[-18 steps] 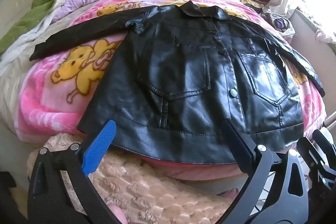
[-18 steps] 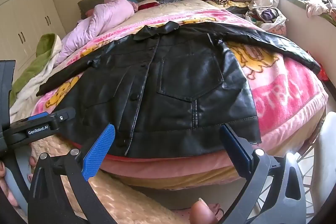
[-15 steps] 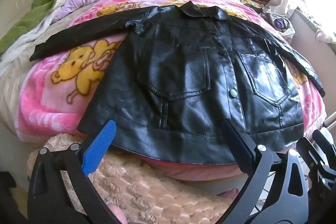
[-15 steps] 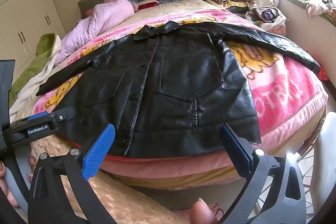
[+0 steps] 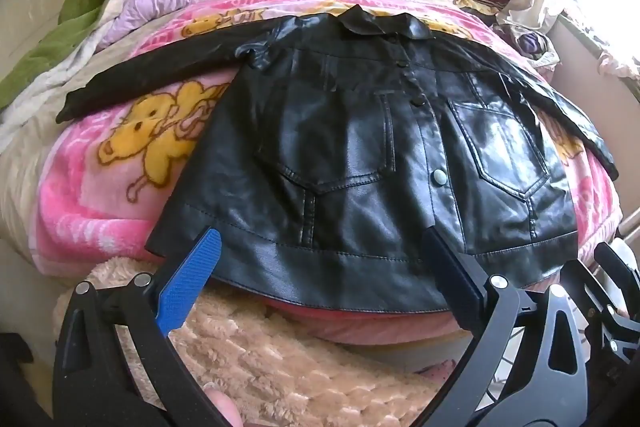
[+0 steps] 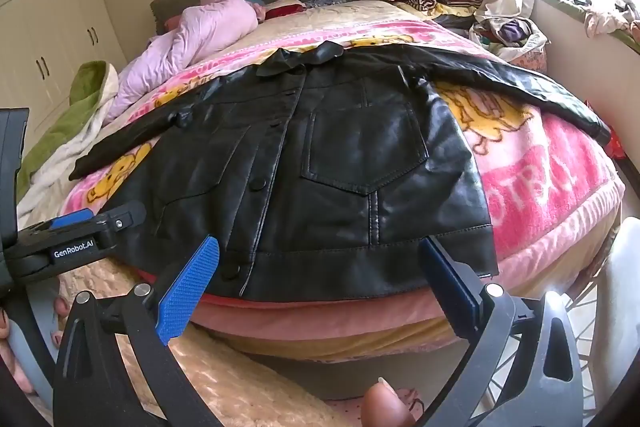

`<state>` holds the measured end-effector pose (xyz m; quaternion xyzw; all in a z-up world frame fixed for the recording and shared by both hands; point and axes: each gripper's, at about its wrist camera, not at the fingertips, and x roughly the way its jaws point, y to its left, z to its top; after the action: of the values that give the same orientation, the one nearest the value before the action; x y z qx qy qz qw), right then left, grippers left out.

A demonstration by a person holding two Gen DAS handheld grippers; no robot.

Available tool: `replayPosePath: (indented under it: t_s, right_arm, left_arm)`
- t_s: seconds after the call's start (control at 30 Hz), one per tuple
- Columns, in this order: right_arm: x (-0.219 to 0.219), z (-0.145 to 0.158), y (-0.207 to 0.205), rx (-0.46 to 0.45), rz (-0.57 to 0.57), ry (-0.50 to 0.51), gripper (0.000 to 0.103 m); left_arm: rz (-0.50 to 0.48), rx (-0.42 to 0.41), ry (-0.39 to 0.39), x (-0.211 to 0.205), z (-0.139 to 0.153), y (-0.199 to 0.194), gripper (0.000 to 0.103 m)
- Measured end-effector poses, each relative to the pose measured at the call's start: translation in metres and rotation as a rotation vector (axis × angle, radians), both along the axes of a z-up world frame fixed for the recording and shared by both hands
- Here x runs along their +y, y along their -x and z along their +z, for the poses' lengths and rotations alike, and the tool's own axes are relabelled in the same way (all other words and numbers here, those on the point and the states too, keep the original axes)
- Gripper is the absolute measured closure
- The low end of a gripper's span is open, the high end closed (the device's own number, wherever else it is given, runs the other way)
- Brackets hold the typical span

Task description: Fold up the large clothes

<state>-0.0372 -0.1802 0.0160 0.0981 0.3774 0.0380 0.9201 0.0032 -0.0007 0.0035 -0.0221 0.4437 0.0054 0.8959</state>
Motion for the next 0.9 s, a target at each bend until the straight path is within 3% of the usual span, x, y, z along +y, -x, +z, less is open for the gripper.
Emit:
replayPosePath:
  t_s: [0.9]
  right_arm:
    - [0.0046,0.0009,-0.0004,-0.002,-0.001,0.009,0.004]
  left_arm:
    - [-0.013,-0.019,-0.009,-0.0062,0.0011,0.0076,0.009]
